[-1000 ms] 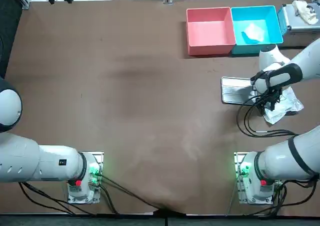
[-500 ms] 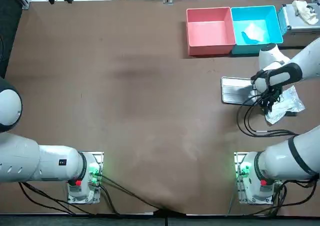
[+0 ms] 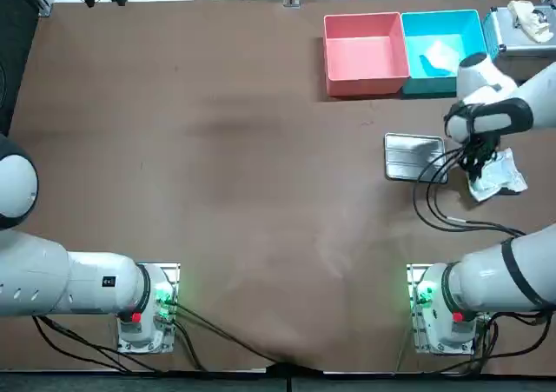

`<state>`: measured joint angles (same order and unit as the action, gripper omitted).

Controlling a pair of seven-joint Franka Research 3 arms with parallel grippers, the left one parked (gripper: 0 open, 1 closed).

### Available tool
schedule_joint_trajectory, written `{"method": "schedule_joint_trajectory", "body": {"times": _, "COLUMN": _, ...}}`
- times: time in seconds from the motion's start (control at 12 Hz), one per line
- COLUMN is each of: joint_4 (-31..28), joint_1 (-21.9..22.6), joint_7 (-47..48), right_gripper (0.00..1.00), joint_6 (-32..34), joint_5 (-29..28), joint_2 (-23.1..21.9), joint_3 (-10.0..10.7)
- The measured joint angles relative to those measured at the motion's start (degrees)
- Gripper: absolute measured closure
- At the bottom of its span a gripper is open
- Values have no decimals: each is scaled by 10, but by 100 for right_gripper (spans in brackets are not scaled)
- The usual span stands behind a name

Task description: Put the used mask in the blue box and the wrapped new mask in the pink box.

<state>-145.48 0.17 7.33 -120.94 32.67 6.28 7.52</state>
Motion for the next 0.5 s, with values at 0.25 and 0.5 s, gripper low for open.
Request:
{"method": "schedule_joint_trajectory", "body": {"times": 0.25, "joint_4": 45, "joint_1": 2, "joint_7": -6, "right_gripper": 97, "joint_6": 117, "joint_5": -15, "joint_2": -86, "joint_3": -2}}
{"method": "schedule_joint_trajectory", "body": {"times": 0.5, "joint_4": 100, "joint_1": 17, "joint_7": -24, "right_gripper": 97, "joint_6": 223, "joint_5": -60, "joint_2": -137, "joint_3": -3}}
